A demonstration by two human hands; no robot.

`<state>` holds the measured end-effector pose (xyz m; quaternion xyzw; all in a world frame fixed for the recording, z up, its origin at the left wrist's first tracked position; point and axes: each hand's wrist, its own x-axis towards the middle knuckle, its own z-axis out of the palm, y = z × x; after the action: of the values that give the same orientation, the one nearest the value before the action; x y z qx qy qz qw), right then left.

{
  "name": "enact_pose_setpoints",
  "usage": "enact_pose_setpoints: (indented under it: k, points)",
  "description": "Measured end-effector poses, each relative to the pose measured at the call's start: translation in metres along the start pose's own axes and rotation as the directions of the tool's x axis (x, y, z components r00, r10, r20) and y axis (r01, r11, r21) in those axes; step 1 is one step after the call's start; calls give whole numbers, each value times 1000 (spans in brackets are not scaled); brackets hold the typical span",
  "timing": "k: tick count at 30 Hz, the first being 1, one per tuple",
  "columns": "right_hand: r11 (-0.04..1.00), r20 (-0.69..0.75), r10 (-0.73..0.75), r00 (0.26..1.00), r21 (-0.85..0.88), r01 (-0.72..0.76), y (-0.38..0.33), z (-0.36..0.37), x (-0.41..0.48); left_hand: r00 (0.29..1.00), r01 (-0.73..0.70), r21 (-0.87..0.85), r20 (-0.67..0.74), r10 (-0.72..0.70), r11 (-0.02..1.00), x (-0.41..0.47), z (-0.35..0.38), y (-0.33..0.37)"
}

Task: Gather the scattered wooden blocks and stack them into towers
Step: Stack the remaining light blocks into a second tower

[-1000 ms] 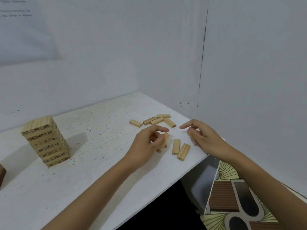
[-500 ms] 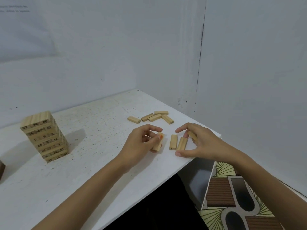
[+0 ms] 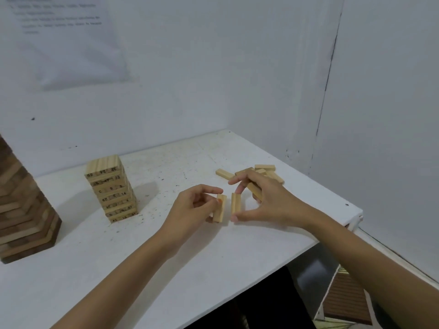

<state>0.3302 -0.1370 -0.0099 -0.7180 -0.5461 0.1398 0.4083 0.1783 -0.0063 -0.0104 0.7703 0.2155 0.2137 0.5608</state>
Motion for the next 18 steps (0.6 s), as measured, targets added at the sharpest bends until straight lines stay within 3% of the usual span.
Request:
enact_pose_setpoints:
  k: [12,18]
  points:
    - [996,281,-74,957,59,60,-28,59,64,966,161,-74,-192,-172,984,-34,-67,-22]
    - [993,362,-110,926,83,85,-40,79,73,938,186,-33,-290,-187,982,-44,-85,-28]
